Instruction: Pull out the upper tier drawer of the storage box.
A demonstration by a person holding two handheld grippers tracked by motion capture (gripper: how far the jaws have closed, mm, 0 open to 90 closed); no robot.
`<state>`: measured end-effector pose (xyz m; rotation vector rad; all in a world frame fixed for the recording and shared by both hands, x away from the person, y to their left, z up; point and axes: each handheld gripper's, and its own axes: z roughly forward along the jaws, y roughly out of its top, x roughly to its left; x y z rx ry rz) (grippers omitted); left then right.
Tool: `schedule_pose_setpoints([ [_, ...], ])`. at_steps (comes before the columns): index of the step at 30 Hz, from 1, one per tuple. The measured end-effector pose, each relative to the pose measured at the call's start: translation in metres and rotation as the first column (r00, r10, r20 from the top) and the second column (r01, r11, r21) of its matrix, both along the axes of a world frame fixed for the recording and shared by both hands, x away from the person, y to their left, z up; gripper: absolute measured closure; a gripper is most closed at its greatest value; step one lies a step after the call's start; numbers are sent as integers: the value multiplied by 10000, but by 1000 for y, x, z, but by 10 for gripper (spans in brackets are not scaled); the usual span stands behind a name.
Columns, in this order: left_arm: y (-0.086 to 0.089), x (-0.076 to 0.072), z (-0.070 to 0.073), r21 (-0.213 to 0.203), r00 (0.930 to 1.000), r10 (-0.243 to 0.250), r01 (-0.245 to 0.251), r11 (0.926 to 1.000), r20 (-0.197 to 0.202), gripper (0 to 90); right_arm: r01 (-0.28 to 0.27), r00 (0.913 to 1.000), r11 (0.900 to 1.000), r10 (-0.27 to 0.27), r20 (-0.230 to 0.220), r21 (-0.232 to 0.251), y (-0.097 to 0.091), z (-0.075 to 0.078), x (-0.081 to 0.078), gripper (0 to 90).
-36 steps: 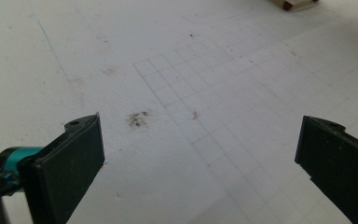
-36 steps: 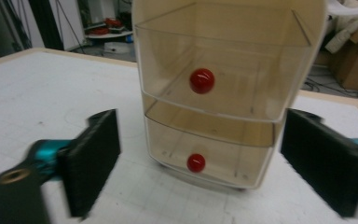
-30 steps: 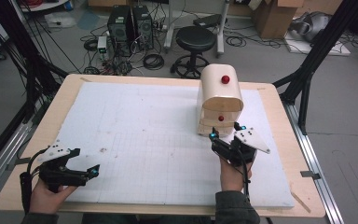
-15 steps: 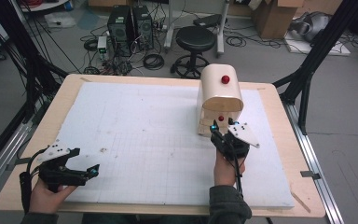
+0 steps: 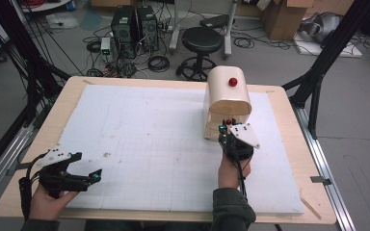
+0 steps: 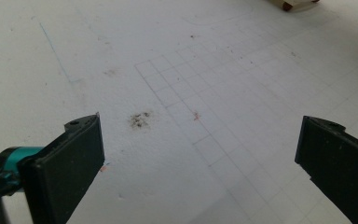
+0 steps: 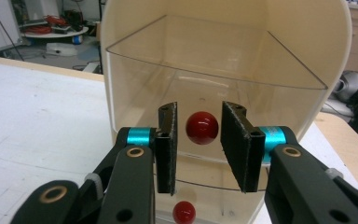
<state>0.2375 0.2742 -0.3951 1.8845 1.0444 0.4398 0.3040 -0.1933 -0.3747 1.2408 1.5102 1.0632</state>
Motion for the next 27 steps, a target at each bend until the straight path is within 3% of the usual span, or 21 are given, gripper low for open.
schedule_pose_setpoints([
  [11,0,0,0,-33,10000,12,-12,10000,5,17,22,10000,9999,-22,-41,-162,0,-1,1,717],
  [27,2,0,0,-58,10000,41,-40,10000,58,17,-318,9993,9994,320,-216,98,-5,1,-3,726],
])
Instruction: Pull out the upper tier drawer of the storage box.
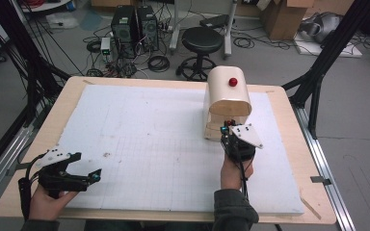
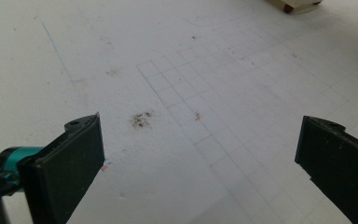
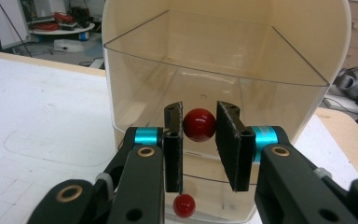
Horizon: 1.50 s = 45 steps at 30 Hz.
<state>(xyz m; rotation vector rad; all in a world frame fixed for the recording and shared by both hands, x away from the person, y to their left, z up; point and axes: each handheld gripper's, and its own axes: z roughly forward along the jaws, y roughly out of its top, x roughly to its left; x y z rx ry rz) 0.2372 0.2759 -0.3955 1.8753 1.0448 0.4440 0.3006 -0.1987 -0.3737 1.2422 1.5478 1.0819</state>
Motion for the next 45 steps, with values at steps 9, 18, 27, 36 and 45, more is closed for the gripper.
schedule_pose_setpoints([
  [9,-1,0,1,-80,10000,-41,41,10000,26,17,-315,9995,9986,318,-67,414,-6,1,-7,727],
  [18,-2,-1,1,-95,10000,-62,62,9999,51,17,-601,9980,9966,610,-155,572,-11,2,-15,727],
  [27,-2,-1,1,-85,9999,-79,80,9999,70,17,-758,9970,9946,768,-118,704,-14,1,-24,727],
  [36,-2,-1,2,-77,9999,-81,81,9999,82,17,-805,9967,9936,811,-44,794,-15,0,-33,727],
  [45,-3,-1,2,-85,9999,-82,82,9999,83,17,-873,9961,9921,881,-55,904,-16,0,-39,727],
])
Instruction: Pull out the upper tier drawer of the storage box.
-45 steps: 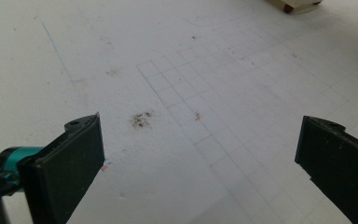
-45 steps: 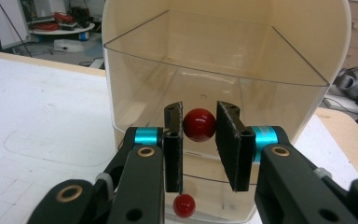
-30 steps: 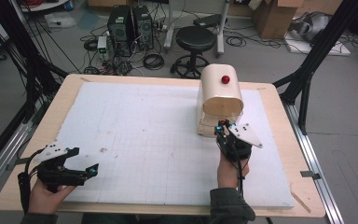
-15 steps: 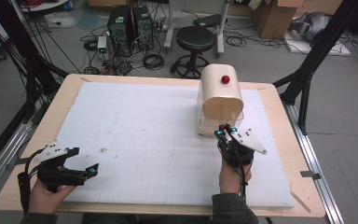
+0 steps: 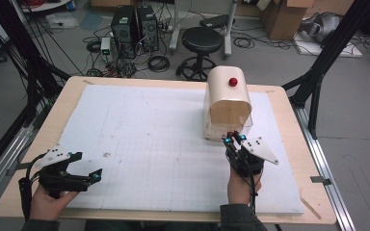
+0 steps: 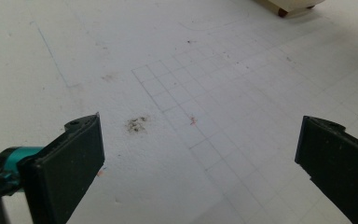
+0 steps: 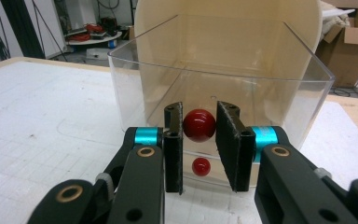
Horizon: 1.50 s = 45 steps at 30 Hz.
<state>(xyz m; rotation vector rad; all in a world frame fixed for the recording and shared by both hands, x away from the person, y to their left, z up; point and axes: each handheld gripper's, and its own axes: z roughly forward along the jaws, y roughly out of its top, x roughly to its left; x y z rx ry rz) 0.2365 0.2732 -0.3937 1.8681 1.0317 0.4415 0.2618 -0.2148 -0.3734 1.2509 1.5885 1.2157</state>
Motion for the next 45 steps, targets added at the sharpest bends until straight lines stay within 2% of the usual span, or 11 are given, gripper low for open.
schedule_pose_setpoints([
  [26,-2,0,1,112,10000,-78,77,9999,34,17,-166,9999,9995,166,16,279,-4,-1,-13,727],
  [45,-3,-1,2,102,9999,-89,89,9999,62,17,-182,9998,9994,181,44,306,-4,-2,-19,727],
])
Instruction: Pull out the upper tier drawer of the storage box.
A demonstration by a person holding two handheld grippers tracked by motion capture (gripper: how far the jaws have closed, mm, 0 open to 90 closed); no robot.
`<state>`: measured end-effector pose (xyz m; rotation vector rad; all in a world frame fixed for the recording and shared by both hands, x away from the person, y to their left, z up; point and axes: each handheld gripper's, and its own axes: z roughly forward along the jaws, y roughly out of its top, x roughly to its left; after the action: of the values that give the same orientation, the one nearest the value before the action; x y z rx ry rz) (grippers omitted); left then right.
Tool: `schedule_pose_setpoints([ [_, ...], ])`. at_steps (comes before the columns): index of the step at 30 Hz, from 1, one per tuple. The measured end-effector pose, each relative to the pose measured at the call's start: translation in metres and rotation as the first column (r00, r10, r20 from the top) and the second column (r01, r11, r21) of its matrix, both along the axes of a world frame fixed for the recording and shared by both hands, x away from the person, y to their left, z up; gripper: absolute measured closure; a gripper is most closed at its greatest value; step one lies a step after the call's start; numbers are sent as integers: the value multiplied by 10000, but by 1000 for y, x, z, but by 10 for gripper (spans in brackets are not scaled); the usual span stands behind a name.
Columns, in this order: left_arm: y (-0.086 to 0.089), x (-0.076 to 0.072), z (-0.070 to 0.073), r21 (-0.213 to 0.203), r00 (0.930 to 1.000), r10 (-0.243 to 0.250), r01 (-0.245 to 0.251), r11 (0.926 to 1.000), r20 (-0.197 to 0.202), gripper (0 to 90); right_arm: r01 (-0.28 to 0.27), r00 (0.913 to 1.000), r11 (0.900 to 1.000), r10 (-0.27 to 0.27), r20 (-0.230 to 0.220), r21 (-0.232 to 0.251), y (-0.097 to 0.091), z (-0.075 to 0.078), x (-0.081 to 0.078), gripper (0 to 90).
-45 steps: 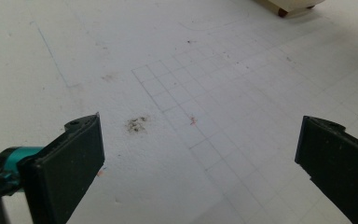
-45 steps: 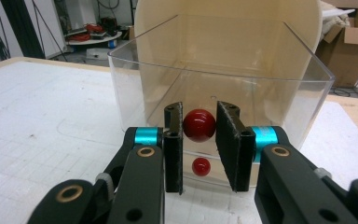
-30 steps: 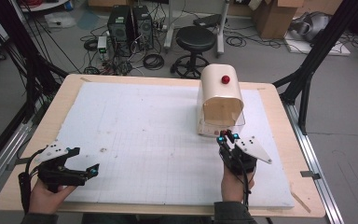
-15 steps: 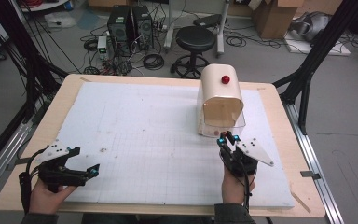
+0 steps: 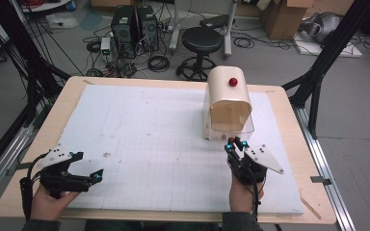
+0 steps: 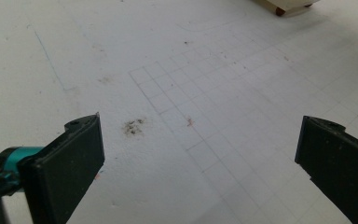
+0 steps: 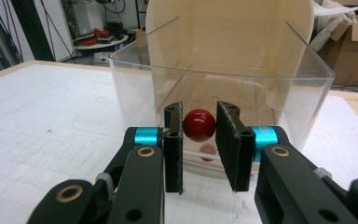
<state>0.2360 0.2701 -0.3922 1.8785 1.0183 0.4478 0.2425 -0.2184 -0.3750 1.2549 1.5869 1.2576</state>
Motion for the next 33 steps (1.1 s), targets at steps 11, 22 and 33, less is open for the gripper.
schedule_pose_setpoints([
  [11,-1,0,0,-17,10000,-32,32,10000,2,17,-52,10000,10000,52,59,7,-1,-1,-2,721],
  [22,-1,0,0,-5,10000,-26,26,10000,4,17,-94,10000,9999,94,12,86,-2,-4,-3,701],
  [33,-1,0,1,10,10000,-65,65,10000,19,17,-144,9999,9998,143,21,163,-3,-5,-6,695],
])
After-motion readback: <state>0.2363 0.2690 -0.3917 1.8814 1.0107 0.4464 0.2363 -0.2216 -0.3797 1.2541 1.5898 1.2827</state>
